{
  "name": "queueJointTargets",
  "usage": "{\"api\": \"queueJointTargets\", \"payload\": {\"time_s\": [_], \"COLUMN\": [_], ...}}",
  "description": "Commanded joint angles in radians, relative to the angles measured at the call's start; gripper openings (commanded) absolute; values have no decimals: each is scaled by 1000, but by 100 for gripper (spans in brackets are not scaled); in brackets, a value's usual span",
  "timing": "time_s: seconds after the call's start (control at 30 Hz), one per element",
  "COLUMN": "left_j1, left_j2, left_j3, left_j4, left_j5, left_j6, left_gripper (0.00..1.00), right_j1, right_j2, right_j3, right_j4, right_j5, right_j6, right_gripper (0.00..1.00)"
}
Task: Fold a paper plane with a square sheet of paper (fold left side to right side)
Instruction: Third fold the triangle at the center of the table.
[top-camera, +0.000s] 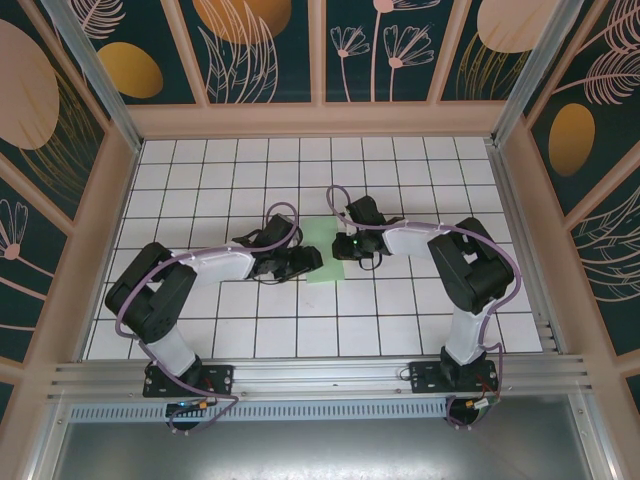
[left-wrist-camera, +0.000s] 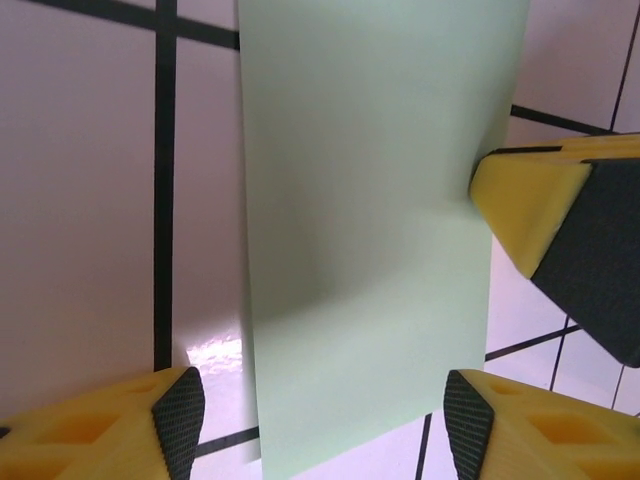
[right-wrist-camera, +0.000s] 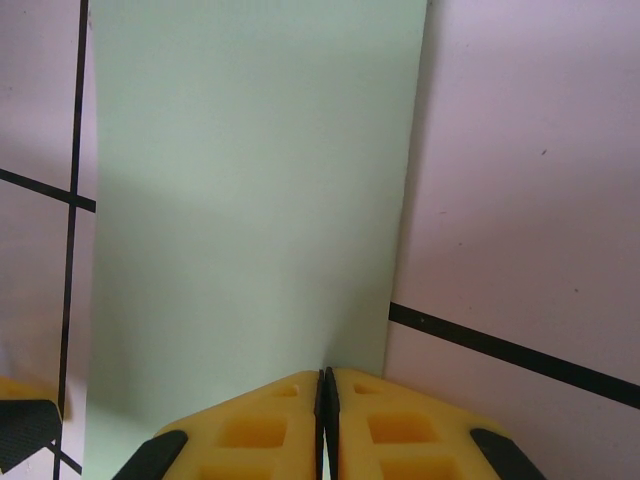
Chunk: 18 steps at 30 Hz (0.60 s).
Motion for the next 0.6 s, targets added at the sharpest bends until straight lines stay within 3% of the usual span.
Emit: {"api": "queueJointTargets", "payload": {"time_s": [0.0,0.33,0.57], "left_j1": [-6,-21,-25], "left_j2": [-9,18,57], "left_j3": [8,28,27], "left_j4": [-42,-17,-11], "left_j5": [-17,21,26], "left_j6": [-31,-34,-33], "left_gripper": [66,54,53], "right_j1": [9,9,11], "right_j2": [29,29,27], "right_j3": [-7,-11,-12], "right_j4": [-61,-63,-64], "right_j5": [38,41,45], "right_j6": [-10,-15,-15], "right_gripper": [14,14,14]}}
